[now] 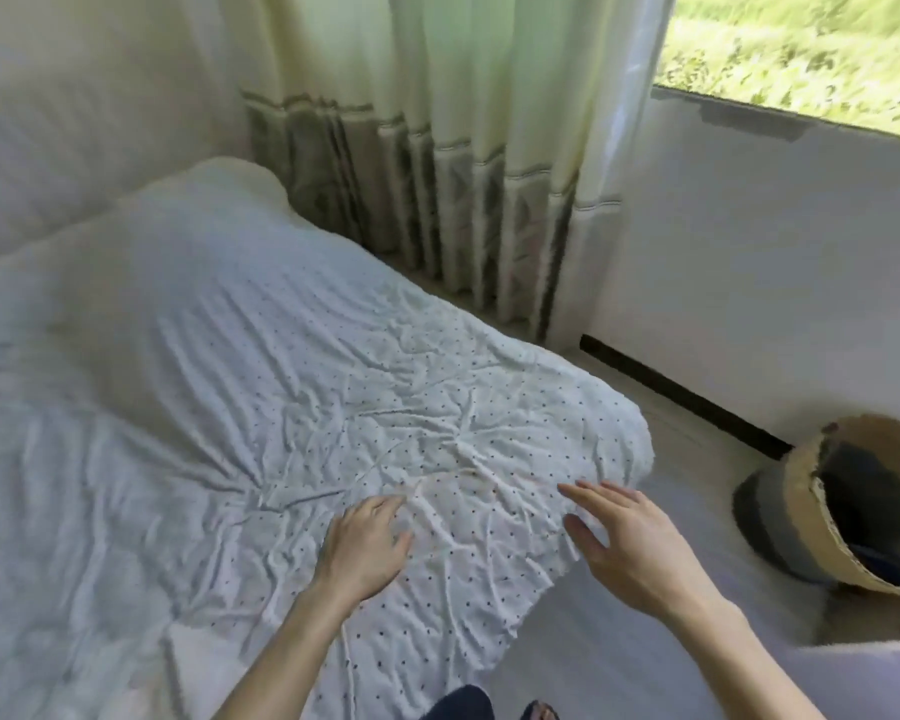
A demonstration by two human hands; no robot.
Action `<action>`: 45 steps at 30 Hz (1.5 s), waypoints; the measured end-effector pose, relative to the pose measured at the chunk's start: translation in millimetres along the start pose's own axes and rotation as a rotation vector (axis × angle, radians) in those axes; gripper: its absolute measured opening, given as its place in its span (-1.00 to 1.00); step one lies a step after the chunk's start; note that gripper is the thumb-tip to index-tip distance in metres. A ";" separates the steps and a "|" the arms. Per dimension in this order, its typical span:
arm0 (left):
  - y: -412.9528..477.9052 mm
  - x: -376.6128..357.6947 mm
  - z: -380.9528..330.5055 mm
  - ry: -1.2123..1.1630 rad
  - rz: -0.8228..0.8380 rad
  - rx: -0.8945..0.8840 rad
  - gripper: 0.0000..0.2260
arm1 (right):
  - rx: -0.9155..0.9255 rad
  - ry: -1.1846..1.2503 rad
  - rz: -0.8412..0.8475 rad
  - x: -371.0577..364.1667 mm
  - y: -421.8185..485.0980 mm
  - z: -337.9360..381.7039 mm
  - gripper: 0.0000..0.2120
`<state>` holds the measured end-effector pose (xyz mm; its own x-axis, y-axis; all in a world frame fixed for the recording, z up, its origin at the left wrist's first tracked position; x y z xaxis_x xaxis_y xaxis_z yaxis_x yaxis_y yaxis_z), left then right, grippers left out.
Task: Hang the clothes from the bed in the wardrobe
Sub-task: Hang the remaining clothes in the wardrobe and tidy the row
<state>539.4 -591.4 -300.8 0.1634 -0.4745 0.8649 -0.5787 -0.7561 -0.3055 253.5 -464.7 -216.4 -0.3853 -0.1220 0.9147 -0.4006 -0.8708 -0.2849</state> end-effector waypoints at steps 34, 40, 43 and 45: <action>-390.5 -97.9 299.1 -0.402 -0.113 1.051 -0.52 | 0.975 -0.525 0.568 -297.6 -61.9 414.3 -0.52; -384.2 -105.7 454.6 -0.358 0.018 1.008 -0.59 | 0.831 -0.664 0.663 -426.6 -42.4 486.8 -0.50; -380.7 -119.8 512.7 -0.350 0.058 0.988 -0.54 | 0.779 -0.762 0.710 -483.7 -41.5 503.5 -0.45; -379.4 -130.9 547.8 -0.319 0.063 0.983 -0.49 | 0.738 -0.819 0.751 -512.0 -46.4 506.7 -0.39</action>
<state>1175.3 -489.3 -516.2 0.4422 -0.5153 0.7341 0.2906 -0.6920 -0.6608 890.6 -603.1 -526.2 0.3987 -0.7051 0.5865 0.3287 -0.4871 -0.8091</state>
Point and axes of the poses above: each hand's wrist, its own y-axis towards the middle knuckle, its own x-axis out of the back of the hand, z = x × y, the point moved 3 cm from there along y, towards the middle knuckle, and after that the axes turned 13 degrees about -x, right-handed, at the moved point
